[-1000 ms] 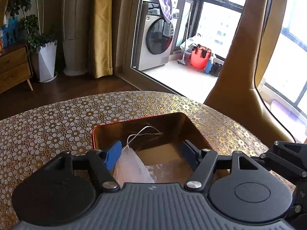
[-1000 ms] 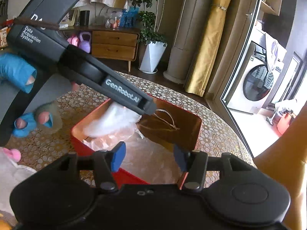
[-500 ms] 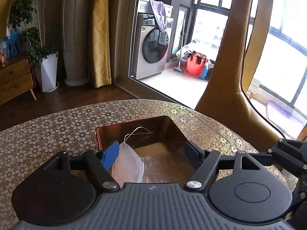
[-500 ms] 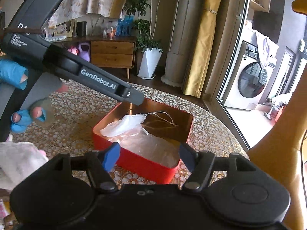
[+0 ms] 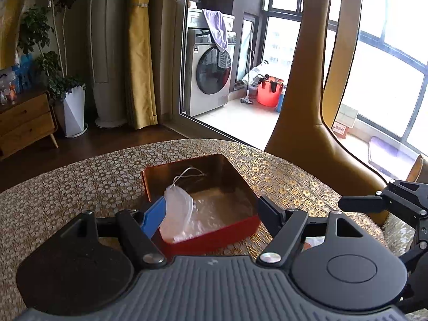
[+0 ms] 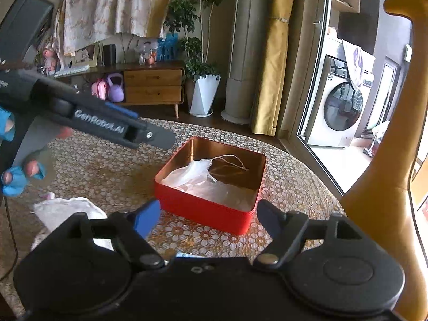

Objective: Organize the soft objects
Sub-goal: 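Move the right tool back toward the brown hair tie on the table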

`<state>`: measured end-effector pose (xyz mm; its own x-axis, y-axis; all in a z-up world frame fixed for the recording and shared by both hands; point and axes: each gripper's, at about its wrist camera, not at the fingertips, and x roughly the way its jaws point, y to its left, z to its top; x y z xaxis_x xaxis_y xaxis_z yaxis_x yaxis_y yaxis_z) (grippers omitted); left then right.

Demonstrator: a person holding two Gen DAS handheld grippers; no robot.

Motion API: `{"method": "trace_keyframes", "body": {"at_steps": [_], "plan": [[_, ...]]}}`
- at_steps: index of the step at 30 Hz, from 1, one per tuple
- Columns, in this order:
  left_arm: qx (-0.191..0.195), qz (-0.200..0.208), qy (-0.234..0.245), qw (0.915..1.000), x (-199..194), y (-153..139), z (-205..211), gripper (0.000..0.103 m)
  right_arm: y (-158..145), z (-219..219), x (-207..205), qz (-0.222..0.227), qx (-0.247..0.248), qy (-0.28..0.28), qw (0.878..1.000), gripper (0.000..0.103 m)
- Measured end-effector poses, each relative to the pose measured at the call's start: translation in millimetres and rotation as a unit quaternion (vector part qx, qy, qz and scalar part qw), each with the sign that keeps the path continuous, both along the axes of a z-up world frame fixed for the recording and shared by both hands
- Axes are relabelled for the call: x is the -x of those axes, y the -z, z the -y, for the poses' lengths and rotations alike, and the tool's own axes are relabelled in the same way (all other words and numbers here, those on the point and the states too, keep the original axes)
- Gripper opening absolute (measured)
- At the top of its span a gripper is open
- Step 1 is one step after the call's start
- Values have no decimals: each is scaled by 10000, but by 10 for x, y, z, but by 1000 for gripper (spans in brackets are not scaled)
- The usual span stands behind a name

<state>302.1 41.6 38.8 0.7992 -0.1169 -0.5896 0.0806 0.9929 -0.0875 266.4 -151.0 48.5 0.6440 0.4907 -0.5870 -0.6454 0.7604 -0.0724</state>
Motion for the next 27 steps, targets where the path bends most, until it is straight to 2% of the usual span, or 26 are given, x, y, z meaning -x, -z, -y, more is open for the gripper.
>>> {"method": "trace_keyframes", "body": {"at_steps": [3,9,14,20,23,27], "plan": [[31,35,-34,10000,192,-54,-12,82,-55,31,113,-8,-115,14,9999,84],[-80,78,-100,9999,531,-130,-2,82,-117,78,368,-8,-286,125,9995,90],[84,51,-83,9999,832,-141,-55,87,-103,106,536,-111,-354,50,9993,92],[278,-80,-53,9996,1183,-66,-109,90,-26,158,719,-238,-358,-56,9991,94],[360,-137,-81,9992,1361,15,-153,102,46,182,807,-359,-367,-71,9987,94],[404,-253,-135,9988,1596,135,-196,103,117,213,900,-485,-344,-109,9982,94]]}}
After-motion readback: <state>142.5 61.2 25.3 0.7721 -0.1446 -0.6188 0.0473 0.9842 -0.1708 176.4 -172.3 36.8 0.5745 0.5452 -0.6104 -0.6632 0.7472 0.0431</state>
